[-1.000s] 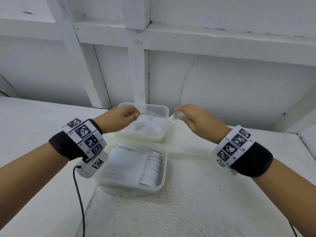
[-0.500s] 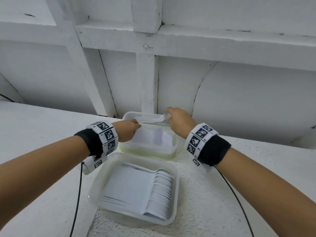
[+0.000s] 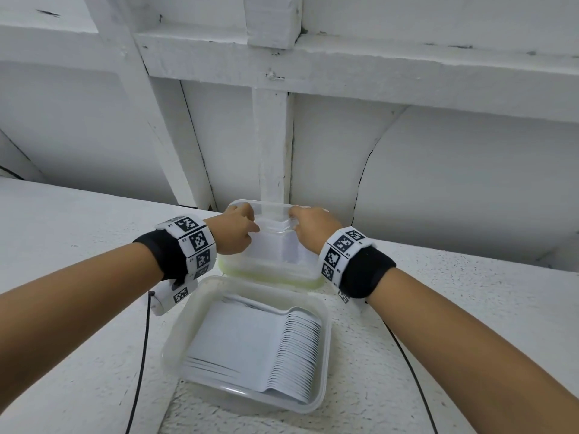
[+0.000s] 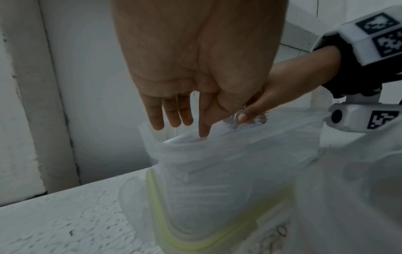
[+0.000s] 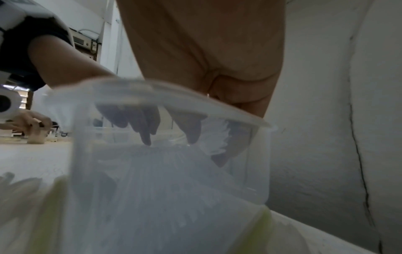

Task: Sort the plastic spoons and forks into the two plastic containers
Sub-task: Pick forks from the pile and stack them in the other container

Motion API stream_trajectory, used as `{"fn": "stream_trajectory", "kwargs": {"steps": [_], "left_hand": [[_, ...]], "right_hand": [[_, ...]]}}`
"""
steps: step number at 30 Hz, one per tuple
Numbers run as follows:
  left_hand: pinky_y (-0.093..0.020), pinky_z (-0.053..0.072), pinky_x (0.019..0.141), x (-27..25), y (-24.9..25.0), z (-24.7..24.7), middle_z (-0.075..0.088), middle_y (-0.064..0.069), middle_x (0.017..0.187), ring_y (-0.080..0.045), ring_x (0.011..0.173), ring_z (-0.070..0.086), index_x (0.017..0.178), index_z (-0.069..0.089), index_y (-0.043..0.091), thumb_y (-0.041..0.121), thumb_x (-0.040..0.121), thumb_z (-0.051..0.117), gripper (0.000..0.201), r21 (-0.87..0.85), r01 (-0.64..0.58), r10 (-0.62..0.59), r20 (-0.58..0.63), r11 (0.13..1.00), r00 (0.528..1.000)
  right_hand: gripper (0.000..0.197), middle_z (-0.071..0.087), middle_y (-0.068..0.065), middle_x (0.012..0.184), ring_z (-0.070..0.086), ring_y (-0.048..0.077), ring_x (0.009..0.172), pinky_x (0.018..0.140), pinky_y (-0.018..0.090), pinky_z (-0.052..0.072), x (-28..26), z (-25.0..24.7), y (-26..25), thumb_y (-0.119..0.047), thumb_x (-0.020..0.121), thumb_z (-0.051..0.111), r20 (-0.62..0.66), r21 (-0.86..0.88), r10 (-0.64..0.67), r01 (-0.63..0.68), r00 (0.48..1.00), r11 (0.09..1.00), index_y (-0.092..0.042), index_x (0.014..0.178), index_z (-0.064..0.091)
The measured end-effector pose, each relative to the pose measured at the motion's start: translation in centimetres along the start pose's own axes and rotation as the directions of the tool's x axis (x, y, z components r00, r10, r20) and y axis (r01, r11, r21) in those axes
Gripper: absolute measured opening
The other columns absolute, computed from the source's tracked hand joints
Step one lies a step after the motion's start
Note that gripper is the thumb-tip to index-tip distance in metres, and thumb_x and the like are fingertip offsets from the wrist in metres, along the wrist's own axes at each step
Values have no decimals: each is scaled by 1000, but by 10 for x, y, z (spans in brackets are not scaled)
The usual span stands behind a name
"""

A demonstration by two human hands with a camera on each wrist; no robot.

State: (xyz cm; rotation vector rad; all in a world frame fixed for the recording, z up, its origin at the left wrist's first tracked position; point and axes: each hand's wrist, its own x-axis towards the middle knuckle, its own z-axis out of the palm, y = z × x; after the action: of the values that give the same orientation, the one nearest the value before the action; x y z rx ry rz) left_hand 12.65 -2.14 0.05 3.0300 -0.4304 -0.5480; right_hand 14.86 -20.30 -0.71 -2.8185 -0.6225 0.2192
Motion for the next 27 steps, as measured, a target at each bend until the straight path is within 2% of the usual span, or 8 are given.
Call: {"fn": "stream_trajectory", "kwargs": {"steps": [3, 6, 12, 14, 16, 19, 23, 27], "left_hand": [[-36, 24, 112, 1, 0, -2, 25, -8, 146, -26, 137, 22, 138, 40, 14, 5, 93, 38, 46, -55, 15, -14, 19, 998, 1000], [-38, 29, 110, 1, 1, -4, 21, -7, 151, -26, 137, 26, 143, 25, 16, 9, 94, 38, 51, -130, 19, -14, 36, 991, 999], [-35, 30, 110, 4, 4, -3, 8, -6, 156, -25, 134, 33, 150, 10, 18, 16, 98, 32, 56, 10, 57, -57, 154, 998, 986], [-35, 30, 110, 3, 5, -4, 6, -7, 156, -26, 134, 33, 150, 9, 18, 17, 99, 31, 56, 45, 56, -63, 160, 997, 985], [-35, 29, 110, 2, 6, -4, 6, -7, 156, -26, 134, 34, 150, 7, 18, 18, 99, 31, 56, 65, 51, -61, 167, 997, 984], [-35, 28, 111, 2, 6, -4, 5, -7, 156, -26, 134, 32, 150, 6, 17, 20, 100, 32, 57, 97, 39, -56, 180, 995, 982], [-39, 26, 113, 2, 6, -2, 4, -7, 156, -26, 141, 18, 150, 6, 18, 25, 100, 33, 57, 153, 19, -48, 183, 988, 982], [-38, 13, 117, 2, 4, -1, 4, -12, 157, -27, 144, 4, 150, 4, 18, 29, 101, 32, 58, 202, 23, -58, 170, 979, 984]], "right_hand": [[33, 63, 11, 109, 60, 30, 96, 78, 32, 45, 5, -1, 1, 1, 91, 39, 43, 20, 4, -4, 999, 1000, -9, 118, 54], [32, 63, 11, 114, 59, 30, 101, 86, 35, 48, 12, -2, 3, -4, 94, 42, 87, 67, 37, -43, 996, 997, -13, 122, 55], [35, 57, 12, 125, 54, 30, 113, 95, 36, 44, 18, -6, 6, -18, 94, 52, 194, 86, 57, -75, 979, 993, -10, 128, 50], [35, 56, 15, 125, 54, 32, 113, 96, 40, 44, 17, -6, 5, -18, 97, 46, 194, 72, 62, -77, 979, 994, -8, 130, 47], [32, 58, 17, 120, 57, 32, 106, 89, 39, 47, 16, -4, 5, -12, 98, 40, 162, 32, 58, -64, 985, 997, -4, 129, 44], [27, 60, 17, 112, 57, 30, 92, 73, 33, 43, 13, 2, 7, -4, 96, 37, 103, -59, 32, -26, 994, 998, -1, 121, 47], [22, 62, 14, 102, 54, 27, 82, 68, 28, 40, 17, 6, 8, -5, 96, 38, 135, -75, 46, -36, 990, 997, -1, 102, 58], [25, 54, 11, 89, 49, 23, 78, 68, 28, 38, 18, 3, 5, -7, 97, 36, 163, -78, 76, -64, 984, 995, -4, 81, 55]]}}
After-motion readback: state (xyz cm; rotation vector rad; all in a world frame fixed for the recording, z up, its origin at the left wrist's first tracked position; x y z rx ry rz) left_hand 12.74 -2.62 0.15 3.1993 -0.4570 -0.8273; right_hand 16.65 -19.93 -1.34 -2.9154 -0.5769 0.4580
